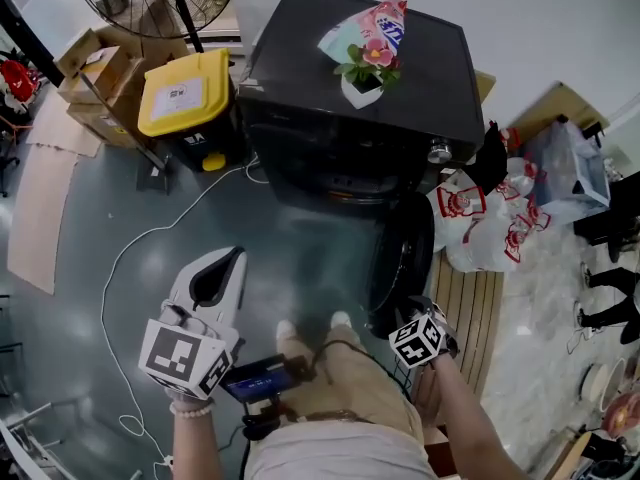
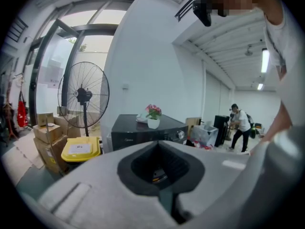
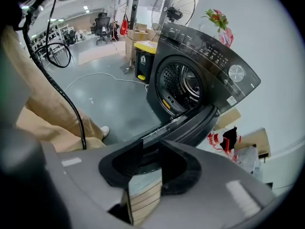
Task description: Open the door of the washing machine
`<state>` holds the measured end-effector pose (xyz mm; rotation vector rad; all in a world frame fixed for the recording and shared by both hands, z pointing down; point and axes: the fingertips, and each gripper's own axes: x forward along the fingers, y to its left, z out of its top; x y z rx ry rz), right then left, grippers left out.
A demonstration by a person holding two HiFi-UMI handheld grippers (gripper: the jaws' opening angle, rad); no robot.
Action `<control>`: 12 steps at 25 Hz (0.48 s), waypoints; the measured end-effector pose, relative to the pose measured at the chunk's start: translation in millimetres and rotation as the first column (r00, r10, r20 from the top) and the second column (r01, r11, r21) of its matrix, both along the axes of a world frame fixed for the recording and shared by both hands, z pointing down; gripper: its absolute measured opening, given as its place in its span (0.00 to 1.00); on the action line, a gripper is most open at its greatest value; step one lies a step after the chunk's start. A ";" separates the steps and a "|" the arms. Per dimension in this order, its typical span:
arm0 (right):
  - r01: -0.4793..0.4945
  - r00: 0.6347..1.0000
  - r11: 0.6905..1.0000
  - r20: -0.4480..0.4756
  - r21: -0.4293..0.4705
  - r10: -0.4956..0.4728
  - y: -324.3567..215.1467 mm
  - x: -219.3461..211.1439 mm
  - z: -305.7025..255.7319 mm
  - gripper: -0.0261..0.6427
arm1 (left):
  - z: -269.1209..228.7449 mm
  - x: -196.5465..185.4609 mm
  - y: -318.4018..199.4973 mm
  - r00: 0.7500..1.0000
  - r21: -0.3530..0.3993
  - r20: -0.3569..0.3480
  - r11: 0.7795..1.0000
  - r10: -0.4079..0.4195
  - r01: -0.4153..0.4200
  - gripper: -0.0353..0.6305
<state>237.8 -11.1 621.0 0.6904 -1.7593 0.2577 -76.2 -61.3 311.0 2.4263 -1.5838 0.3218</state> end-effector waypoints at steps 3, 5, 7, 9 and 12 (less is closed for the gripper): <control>-0.045 0.996 0.999 0.083 -0.001 0.045 -6.0 -7.3 -13.5 0.19 | -9.0 -2.7 0.8 1.000 0.018 0.007 1.000 -0.010 0.010 0.05; -0.077 0.985 0.996 0.156 0.035 0.071 -18.7 -16.0 -33.9 0.19 | -16.8 -5.4 0.5 1.000 0.040 0.025 0.999 -0.017 0.016 0.05; -0.108 0.969 0.991 0.232 0.080 0.087 -33.5 -26.6 -59.3 0.19 | -25.9 -9.0 -0.9 0.999 0.063 0.043 0.998 -0.026 0.023 0.05; -0.131 0.948 0.984 0.307 0.119 0.089 -46.0 -38.4 -86.7 0.19 | -36.2 -12.5 -1.9 0.999 0.083 0.041 0.996 -0.035 0.031 0.05; -0.150 0.911 0.971 0.407 0.187 0.062 -60.0 -61.4 -136.9 0.15 | -52.2 -16.7 0.6 0.999 0.105 0.027 0.994 -0.044 0.041 0.05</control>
